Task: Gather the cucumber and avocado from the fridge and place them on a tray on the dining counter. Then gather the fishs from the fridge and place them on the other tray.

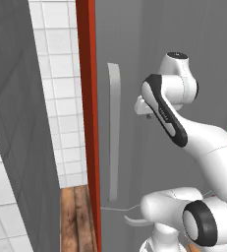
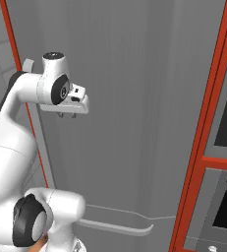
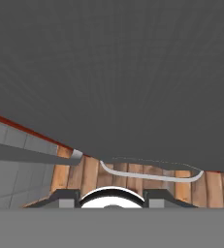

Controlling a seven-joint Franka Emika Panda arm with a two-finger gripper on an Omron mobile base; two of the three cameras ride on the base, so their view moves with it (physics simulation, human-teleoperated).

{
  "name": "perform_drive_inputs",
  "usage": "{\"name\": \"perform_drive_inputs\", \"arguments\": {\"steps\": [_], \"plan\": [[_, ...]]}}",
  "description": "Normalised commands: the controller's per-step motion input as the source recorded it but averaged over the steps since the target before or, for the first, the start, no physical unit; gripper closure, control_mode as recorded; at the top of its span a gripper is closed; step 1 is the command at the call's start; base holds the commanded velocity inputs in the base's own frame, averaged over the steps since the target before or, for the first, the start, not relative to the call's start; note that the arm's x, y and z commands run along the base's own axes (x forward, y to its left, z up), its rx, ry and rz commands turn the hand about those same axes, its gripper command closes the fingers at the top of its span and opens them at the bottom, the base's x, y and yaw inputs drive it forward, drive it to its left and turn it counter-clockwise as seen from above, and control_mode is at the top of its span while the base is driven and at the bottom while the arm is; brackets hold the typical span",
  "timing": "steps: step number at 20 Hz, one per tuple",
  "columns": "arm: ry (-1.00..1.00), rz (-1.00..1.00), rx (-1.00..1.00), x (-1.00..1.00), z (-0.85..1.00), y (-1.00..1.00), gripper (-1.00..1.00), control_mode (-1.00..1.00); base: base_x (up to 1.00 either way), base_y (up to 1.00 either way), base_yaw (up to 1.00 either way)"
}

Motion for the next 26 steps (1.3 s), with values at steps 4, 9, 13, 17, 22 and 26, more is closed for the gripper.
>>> {"name": "perform_drive_inputs", "arguments": {"steps": [4, 9, 13, 17, 22, 26], "plan": [[0.00, 0.00, 0.00, 0.00, 0.00, 0.00, -1.00, 1.00, 0.00, 0.00, 0.00], [0.00, 0.00, 0.00, 0.00, 0.00, 0.00, -1.00, 1.00, -0.06, 0.00, 0.00], [0.00, 0.00, 0.00, 0.00, 0.00, 0.00, -1.00, 1.00, -0.53, 0.00, -0.01], [0.00, 0.00, 0.00, 0.00, 0.00, 0.00, -1.00, 1.00, -0.97, 0.03, -0.04], [0.00, 0.00, 0.00, 0.00, 0.00, 0.00, -1.00, 1.00, -0.45, 0.64, -0.07], [0.00, 0.00, 0.00, 0.00, 0.00, 0.00, -1.00, 1.00, -0.14, 0.76, -0.07]]}}
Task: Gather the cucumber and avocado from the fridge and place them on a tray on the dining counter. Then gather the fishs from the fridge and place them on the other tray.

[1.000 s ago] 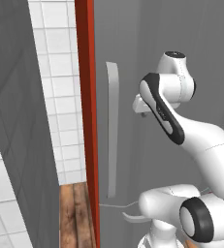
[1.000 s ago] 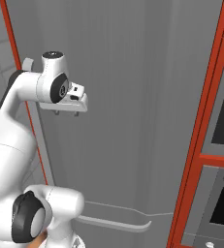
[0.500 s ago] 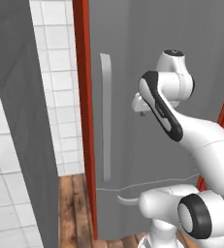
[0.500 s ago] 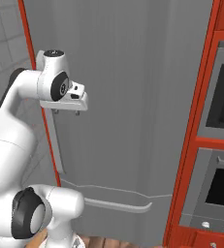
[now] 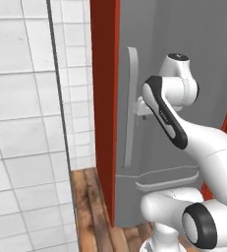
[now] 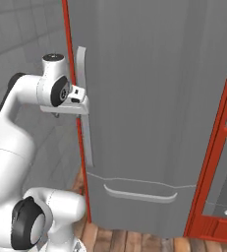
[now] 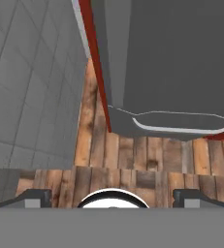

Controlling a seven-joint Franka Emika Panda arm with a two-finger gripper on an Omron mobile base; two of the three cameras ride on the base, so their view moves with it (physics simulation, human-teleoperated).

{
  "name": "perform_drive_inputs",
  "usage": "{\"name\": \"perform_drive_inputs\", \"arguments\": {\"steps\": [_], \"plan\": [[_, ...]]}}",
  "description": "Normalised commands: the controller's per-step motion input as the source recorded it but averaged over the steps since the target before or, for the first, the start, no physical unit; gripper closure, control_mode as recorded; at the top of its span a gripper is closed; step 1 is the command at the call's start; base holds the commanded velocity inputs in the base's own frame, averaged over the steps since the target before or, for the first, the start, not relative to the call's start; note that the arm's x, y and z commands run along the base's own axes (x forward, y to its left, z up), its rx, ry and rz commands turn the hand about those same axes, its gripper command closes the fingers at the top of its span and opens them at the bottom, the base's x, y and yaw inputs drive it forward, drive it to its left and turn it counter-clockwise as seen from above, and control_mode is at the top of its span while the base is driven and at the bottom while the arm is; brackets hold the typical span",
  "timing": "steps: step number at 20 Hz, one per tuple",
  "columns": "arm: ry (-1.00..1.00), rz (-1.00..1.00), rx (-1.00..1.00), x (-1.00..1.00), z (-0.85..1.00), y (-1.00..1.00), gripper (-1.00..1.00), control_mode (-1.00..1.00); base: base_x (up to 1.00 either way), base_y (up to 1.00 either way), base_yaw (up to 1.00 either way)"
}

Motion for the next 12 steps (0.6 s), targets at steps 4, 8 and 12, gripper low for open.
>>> {"name": "perform_drive_inputs", "arguments": {"steps": [4, 8, 12], "plan": [[0.00, 0.00, 0.00, 0.00, 0.00, 0.00, -1.00, 1.00, 0.00, 0.54, -0.04], [0.00, 0.00, 0.00, 0.00, 0.00, 0.00, -1.00, 1.00, 0.00, 0.16, 0.00], [0.00, 0.00, 0.00, 0.00, 0.00, 0.00, -1.00, 1.00, 0.00, 0.00, 0.00]]}}
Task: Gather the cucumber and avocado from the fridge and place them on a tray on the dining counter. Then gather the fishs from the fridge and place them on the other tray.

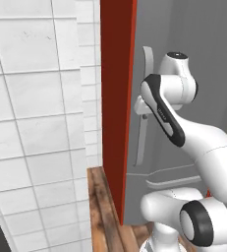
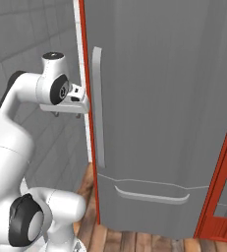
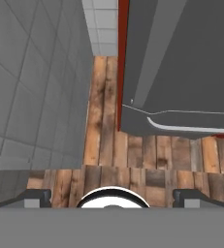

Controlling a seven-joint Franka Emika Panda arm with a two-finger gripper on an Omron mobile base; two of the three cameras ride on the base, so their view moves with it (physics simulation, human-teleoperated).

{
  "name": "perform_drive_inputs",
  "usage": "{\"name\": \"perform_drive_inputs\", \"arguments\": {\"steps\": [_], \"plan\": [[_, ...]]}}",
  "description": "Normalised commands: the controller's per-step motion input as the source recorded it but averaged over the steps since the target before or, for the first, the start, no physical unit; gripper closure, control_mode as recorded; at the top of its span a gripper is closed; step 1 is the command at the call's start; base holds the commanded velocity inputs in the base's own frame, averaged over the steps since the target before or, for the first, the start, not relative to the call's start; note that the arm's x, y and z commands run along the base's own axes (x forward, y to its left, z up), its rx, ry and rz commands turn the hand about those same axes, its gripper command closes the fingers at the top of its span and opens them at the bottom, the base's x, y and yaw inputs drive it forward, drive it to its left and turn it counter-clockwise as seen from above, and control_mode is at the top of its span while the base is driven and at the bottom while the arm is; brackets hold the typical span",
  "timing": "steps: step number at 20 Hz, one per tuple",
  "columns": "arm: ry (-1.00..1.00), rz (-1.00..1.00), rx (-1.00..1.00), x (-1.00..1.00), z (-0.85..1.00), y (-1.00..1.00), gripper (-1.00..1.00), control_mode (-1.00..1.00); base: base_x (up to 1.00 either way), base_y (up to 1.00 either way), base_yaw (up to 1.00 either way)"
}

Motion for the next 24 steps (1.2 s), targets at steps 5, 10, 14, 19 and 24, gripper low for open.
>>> {"name": "perform_drive_inputs", "arguments": {"steps": [5, 10, 14, 19, 24], "plan": [[0.00, 0.00, 0.00, 0.00, 0.00, 0.00, -1.00, 1.00, 0.00, 0.00, 0.00], [0.00, 0.00, 0.00, 0.00, 0.00, 0.00, -1.00, 1.00, -0.28, 0.00, 0.00], [0.00, 0.00, 0.00, 0.00, 0.00, 0.00, -1.00, 1.00, -0.59, 0.00, 0.00], [0.00, 0.00, 0.00, 0.00, 0.00, 0.00, -1.00, 1.00, -0.26, 0.02, 0.00], [-0.07, 0.00, 0.00, 0.00, 0.01, 0.00, -1.00, -1.00, 0.00, 0.00, 0.00]]}}
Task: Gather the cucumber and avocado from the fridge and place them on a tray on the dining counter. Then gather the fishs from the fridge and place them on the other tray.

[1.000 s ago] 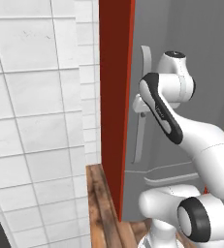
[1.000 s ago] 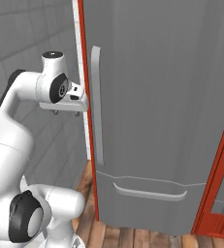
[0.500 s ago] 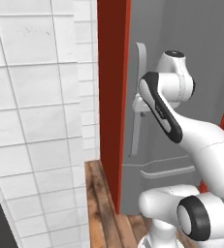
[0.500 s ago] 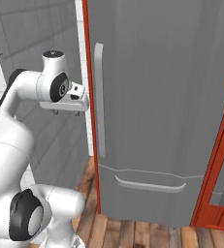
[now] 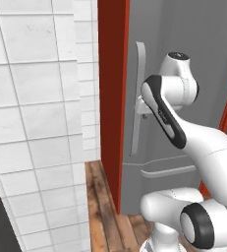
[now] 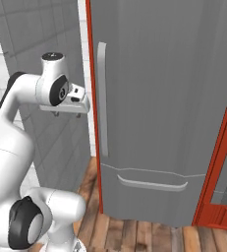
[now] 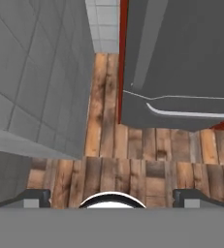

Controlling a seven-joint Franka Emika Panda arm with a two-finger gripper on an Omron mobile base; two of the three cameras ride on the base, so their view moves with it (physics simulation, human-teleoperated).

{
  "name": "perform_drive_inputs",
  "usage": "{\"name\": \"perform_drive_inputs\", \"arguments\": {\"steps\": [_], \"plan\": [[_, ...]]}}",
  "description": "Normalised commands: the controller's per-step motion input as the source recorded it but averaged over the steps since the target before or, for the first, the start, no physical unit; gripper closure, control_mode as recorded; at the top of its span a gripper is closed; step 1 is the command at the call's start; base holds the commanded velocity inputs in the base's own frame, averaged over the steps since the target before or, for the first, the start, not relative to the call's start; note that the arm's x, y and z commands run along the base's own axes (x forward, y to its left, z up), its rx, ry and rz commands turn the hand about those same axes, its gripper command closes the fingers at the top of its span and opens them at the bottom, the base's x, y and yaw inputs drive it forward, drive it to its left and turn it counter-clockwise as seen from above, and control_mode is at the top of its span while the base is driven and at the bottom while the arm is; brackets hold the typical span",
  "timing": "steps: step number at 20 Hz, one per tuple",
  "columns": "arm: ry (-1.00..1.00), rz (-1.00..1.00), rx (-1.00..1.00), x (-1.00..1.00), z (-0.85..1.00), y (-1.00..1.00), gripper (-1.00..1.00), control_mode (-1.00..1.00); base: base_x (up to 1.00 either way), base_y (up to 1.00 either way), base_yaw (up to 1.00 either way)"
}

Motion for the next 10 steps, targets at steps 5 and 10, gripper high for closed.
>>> {"name": "perform_drive_inputs", "arguments": {"steps": [5, 10], "plan": [[-0.42, -0.03, 0.00, 0.00, 0.22, -0.03, -1.00, -1.00, 0.00, 0.00, 0.00], [-0.43, -0.02, 0.00, 0.07, 0.32, -0.13, -1.00, -1.00, 0.00, 0.00, 0.00]]}}
